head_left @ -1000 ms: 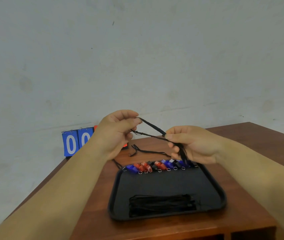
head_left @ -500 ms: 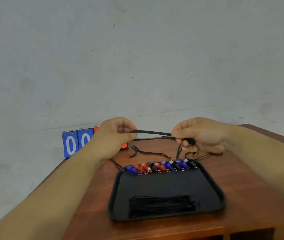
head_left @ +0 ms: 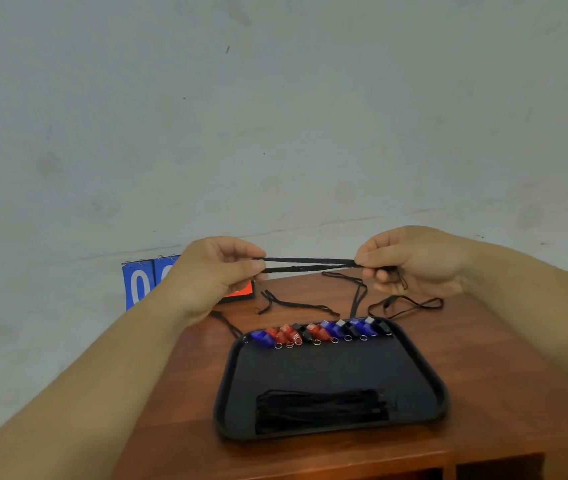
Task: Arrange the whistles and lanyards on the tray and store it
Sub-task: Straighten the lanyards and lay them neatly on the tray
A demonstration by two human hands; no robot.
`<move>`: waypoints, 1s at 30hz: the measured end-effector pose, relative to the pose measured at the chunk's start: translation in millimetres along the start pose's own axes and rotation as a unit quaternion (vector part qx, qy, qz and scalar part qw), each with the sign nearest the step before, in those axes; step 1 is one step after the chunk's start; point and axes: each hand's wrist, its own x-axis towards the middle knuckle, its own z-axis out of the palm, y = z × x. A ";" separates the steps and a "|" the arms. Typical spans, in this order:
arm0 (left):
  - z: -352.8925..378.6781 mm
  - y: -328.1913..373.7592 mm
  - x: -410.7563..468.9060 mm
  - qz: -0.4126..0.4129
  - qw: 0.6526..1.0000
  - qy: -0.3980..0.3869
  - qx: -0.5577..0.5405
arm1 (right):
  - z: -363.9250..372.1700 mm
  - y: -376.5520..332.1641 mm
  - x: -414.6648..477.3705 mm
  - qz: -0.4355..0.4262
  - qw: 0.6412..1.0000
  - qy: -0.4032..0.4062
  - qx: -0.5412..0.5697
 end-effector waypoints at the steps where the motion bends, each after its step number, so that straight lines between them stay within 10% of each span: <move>1: -2.7 0.3 -0.3 0.013 0.999 -0.004 0.049 | -0.5 -0.1 -0.8 -0.002 1.000 0.005 -0.005; 11: -11.4 -13.3 -2.5 0.054 0.976 -0.003 0.211 | 8.7 6.8 -5.2 -0.050 0.994 0.071 -0.069; 21: 6.4 -29.1 -0.3 -0.075 0.955 0.054 -0.283 | 18.7 19.9 -1.0 -0.093 0.988 0.117 -0.044; 30: -1.1 -35.0 -1.1 0.009 0.996 0.079 -0.027 | 14.3 24.0 1.2 -0.090 0.990 0.106 -0.016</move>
